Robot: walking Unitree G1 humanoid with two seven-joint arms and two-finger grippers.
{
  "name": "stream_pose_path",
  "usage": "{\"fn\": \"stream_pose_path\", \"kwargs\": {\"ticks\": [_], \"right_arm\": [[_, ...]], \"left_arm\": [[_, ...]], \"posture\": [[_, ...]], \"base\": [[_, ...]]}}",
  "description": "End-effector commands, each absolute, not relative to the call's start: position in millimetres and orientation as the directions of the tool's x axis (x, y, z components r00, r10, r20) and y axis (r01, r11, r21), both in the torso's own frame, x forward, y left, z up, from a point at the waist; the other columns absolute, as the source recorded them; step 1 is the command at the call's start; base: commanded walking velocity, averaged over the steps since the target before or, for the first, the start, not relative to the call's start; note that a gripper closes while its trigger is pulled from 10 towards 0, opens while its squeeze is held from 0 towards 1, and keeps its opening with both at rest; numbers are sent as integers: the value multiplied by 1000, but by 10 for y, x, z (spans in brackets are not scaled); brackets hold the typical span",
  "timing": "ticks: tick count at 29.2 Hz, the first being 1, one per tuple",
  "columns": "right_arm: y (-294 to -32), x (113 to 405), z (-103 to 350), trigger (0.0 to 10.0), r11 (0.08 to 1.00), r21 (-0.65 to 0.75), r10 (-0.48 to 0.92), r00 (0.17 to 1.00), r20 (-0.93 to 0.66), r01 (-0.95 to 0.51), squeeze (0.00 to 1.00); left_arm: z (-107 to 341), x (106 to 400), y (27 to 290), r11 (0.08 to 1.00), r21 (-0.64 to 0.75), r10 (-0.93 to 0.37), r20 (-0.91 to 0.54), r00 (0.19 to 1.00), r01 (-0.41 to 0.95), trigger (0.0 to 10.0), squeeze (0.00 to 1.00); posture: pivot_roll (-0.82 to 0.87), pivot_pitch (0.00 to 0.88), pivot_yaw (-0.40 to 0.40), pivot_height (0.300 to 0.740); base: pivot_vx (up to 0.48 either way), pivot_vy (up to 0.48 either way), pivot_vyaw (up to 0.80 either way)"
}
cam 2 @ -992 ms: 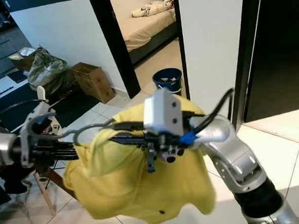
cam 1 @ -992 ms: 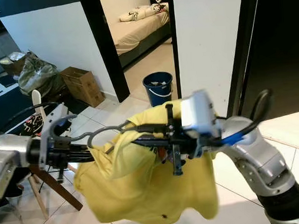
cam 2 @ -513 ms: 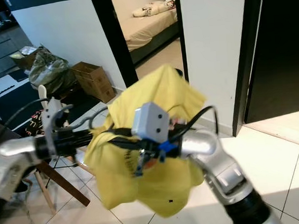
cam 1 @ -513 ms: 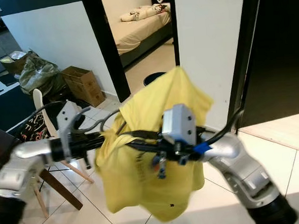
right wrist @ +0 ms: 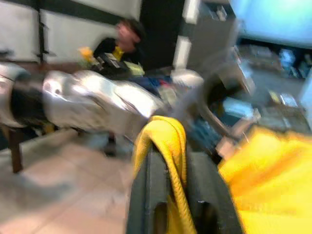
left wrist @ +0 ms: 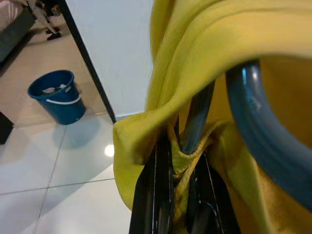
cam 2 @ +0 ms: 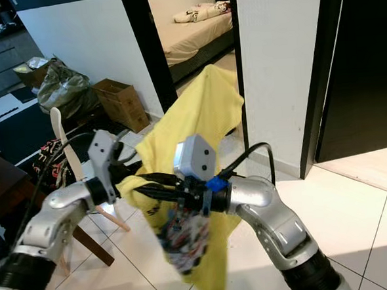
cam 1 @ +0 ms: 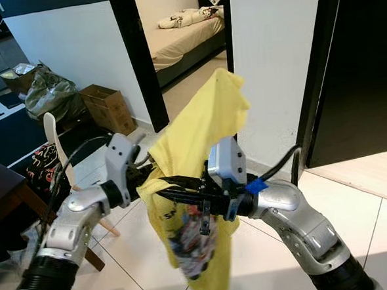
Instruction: Hang hanger
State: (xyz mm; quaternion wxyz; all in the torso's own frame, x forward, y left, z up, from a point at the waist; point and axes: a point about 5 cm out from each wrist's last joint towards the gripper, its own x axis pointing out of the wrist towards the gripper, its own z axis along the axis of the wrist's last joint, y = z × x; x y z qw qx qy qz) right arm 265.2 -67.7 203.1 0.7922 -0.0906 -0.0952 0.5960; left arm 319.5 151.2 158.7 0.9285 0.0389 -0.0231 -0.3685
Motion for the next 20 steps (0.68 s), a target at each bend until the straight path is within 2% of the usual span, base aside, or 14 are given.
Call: {"fn": "stream_pose_path", "kwargs": {"ticks": [1, 9, 11, 12, 14, 16, 19, 20], "right_arm": [[-744, 2712, 1937, 10000, 322, -268, 944, 331, 11, -908, 1000], [-796, 2729, 1816, 10000, 326, -297, 932, 358, -58, -898, 1000], [-851, 2758, 1769, 10000, 344, -306, 919, 385, -84, -888, 1000], [-927, 2810, 1727, 10000, 376, -318, 898, 427, -105, -870, 1000], [-982, 2845, 1697, 10000, 398, -327, 883, 455, -119, -857, 1000], [-1204, 2965, 1619, 10000, 491, -332, 818, 558, -143, -805, 1000], [-1286, 3002, 1595, 10000, 524, -332, 792, 592, -149, -784, 1000], [-1387, 3041, 1572, 10000, 569, -322, 760, 633, -145, -757, 1000]], "left_arm": [[1586, 3179, 1556, 751, 87, -658, 18, 753, 654, 10000, 0], [1584, 3160, 1503, 754, 62, -657, 32, 753, 654, 10000, 0], [1595, 3172, 1510, 766, 54, -643, 33, 766, 641, 10000, 0], [1587, 3186, 1529, 781, 52, -624, 26, 781, 622, 10000, 0], [1579, 3196, 1542, 791, 52, -611, 20, 791, 609, 10000, 0], [1517, 3218, 1589, 823, 51, -566, -4, 825, 565, 10000, 0], [1493, 3222, 1604, 833, 49, -551, -10, 834, 551, 10000, 0], [1461, 3219, 1619, 842, 47, -536, -21, 844, 537, 10000, 0]], "posture": [[-52, 0, 119, 740], [-51, 0, 129, 740], [-50, 0, 131, 740], [-47, 0, 133, 740], [-47, 0, 133, 740], [-44, 0, 134, 740], [-44, 0, 134, 740], [-43, 0, 137, 740]], "base": [[0, 0, 0], [0, 0, 0], [0, 0, 0], [0, 0, 0], [0, 0, 0], [0, 0, 0], [0, 0, 0], [0, 0, 0]]}}
